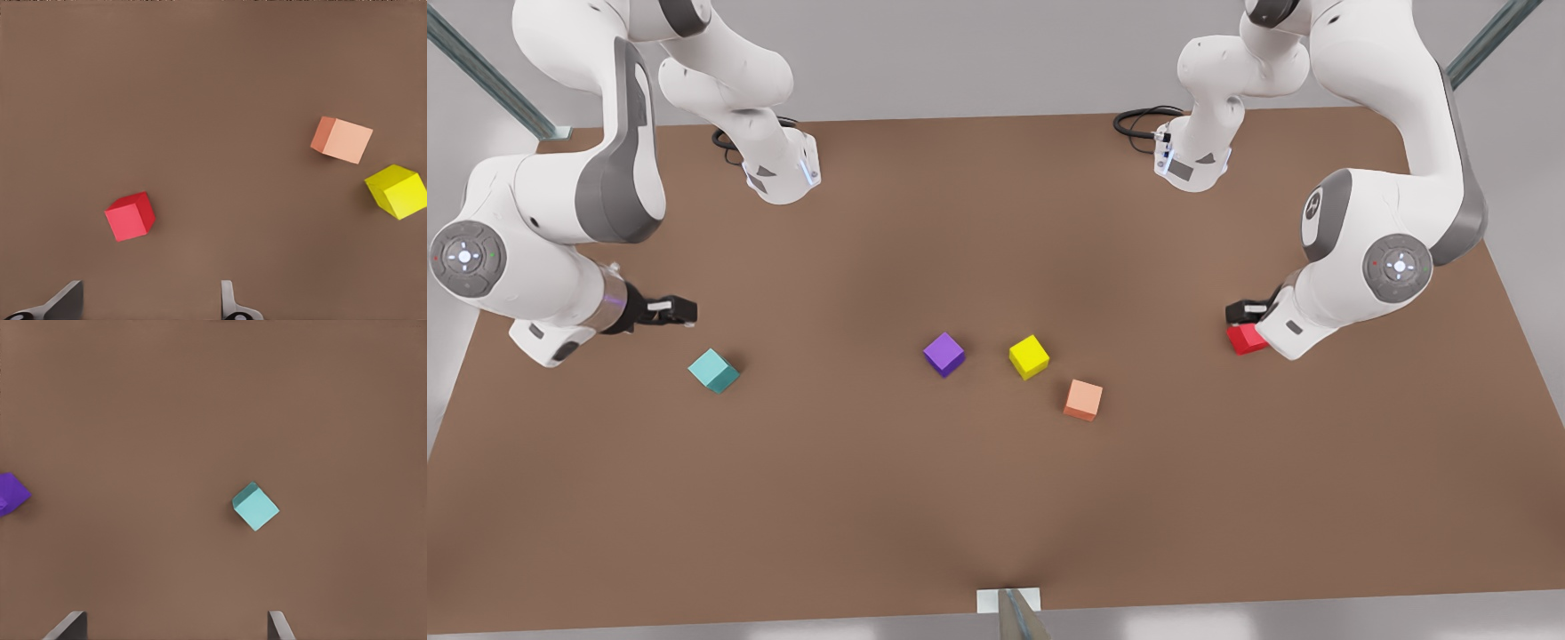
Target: Pick up red wooden cube and pass to hand red wooden cube and place in blue wooden cube
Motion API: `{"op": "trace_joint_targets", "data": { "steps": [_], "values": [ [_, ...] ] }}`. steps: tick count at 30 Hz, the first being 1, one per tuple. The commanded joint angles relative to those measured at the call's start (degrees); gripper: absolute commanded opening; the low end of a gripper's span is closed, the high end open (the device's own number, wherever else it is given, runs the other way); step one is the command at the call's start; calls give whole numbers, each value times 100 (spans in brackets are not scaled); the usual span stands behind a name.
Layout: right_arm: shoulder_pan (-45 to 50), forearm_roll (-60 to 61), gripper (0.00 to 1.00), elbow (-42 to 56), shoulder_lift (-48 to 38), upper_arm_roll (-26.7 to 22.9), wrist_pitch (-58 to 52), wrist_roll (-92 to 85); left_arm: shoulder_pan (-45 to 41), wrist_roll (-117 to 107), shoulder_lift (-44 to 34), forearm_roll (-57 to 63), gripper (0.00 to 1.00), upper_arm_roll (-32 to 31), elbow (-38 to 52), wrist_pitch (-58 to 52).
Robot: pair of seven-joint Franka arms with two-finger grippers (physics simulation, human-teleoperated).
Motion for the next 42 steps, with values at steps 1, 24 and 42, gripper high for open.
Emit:
{"op": "trace_joint_targets", "data": {
  "steps": [1,24,42],
  "values": [
    [-16,45,100,-5,-2,-5,373,-185,0,-333,-6,5,100,1,-7,181],
    [-25,81,100,-102,95,4,426,-211,158,238,345,-268,100,1267,-3909,4128],
    [-25,98,100,-190,104,4,461,-211,264,607,978,-321,100,1258,-3953,4593]
  ]
}}
